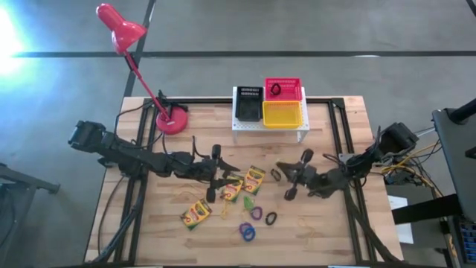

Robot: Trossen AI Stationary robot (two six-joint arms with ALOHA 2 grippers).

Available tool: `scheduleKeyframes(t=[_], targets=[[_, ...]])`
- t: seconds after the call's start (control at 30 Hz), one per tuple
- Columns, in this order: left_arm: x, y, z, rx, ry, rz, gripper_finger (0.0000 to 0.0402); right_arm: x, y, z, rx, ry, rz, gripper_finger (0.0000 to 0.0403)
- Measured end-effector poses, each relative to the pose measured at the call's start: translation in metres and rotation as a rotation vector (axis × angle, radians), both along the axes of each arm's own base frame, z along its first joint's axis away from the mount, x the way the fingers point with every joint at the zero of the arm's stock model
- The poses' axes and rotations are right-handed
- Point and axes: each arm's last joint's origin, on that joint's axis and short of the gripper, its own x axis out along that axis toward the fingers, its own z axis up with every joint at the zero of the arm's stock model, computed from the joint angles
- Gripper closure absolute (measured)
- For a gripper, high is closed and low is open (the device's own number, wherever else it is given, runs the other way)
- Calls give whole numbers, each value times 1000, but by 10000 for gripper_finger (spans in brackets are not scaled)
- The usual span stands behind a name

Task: Pick & Place Office Desk Supplies
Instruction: Put the yellow rubber band into the black bin on the shelf

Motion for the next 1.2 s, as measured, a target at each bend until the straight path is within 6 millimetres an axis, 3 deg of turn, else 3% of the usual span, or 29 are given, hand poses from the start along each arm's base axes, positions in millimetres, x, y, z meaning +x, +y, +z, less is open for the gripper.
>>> scheduleKeyframes(t=[0.23,0.43,0.6,0.73,0.9,1.03,1.2], targets=[[0,3,-3,28,20,56,238,16,-13,17,4,-38,-96,394],[1,23,-8,74,80,366,238,24,-50,50,-85,-62,-282,394],[2,44,-9,124,94,460,238,28,-81,82,-217,44,-364,394],[3,67,-11,127,119,539,238,33,-110,100,-261,345,-258,394],[0,98,-12,124,138,647,238,24,-161,126,-87,658,-92,394],[-2,119,-10,114,120,719,238,19,-195,142,-21,682,-2,394],[-6,136,-6,105,87,782,238,27,-228,143,-31,602,105,394]])
